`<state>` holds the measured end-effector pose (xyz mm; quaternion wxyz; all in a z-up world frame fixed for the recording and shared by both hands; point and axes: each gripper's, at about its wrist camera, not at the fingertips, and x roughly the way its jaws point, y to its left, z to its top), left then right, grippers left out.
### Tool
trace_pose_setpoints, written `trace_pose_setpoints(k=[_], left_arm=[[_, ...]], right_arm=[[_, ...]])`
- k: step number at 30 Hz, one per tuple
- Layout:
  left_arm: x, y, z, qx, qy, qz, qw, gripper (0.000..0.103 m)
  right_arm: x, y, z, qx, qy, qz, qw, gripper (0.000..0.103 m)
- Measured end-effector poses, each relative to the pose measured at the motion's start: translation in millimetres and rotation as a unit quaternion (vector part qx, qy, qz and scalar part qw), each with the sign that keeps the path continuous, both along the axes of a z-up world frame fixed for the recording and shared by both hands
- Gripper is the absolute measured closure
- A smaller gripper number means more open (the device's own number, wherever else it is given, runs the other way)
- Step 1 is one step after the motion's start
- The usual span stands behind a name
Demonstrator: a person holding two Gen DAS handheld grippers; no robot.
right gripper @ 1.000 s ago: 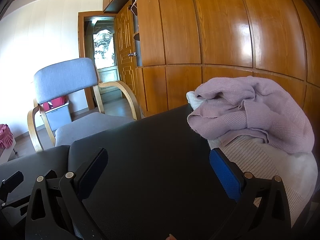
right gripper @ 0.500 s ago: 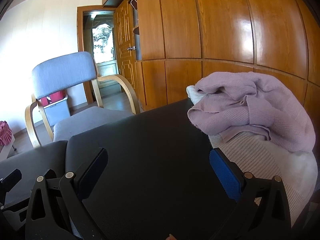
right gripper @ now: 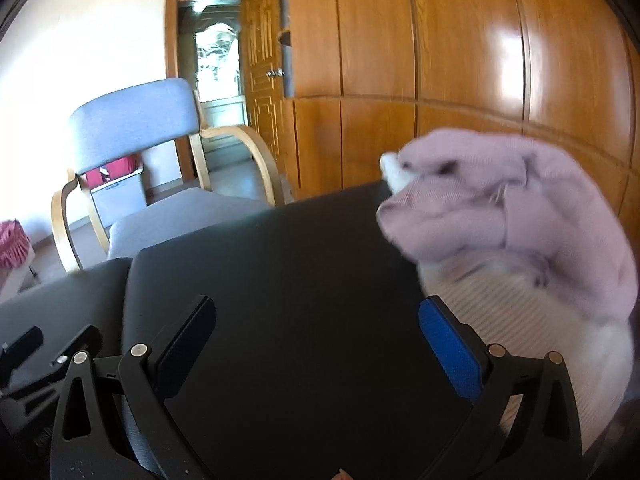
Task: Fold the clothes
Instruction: 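Grasp the pink sweater with the right tool and lift it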
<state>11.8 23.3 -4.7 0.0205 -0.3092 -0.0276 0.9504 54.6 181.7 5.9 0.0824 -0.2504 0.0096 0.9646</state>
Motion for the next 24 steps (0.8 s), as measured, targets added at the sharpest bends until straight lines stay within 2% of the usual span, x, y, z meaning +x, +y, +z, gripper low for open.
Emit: trace_pose_setpoints(k=[2,4,7,14,18,21,24], left_arm=[[0.4,0.6,0.4,0.0,0.002,-0.001,1.0,0.012],[1.3,1.1,0.9,0.0,0.004,-0.003,1.0,0.012],[2.1,1.7,1.0,-0.001,0.004,-0.005,1.0,0.012],[-1.3,3.5,-4.5,-0.007,-0.019,-0.011,0.9997,0.012],[-5.2,2.9,-8.4,-0.006,-0.034,-0.008,0.9994,0.012],[-8.4,0.7,-10.6,-0.001,-0.042,-0.004,0.9991,0.012],[-9.9,-1.1,-12.4,0.002,-0.046,0.001,0.9989,0.012]], right_arm=[[1.3,6.3,3.9,0.027,0.011,0.006,1.0,0.0],[0.1,17.0,5.5,0.044,0.003,0.014,0.999,0.0],[-4.3,48.8,5.8,0.038,-0.018,0.015,0.999,0.0],[-5.8,120.1,21.0,0.05,-0.001,-0.024,0.998,0.0],[-30.3,151.9,45.4,0.042,0.013,-0.029,0.999,0.0],[-61.8,161.9,50.2,0.049,-0.015,-0.027,0.998,0.001],[-89.1,160.0,46.3,0.081,-0.051,-0.02,0.995,0.014]])
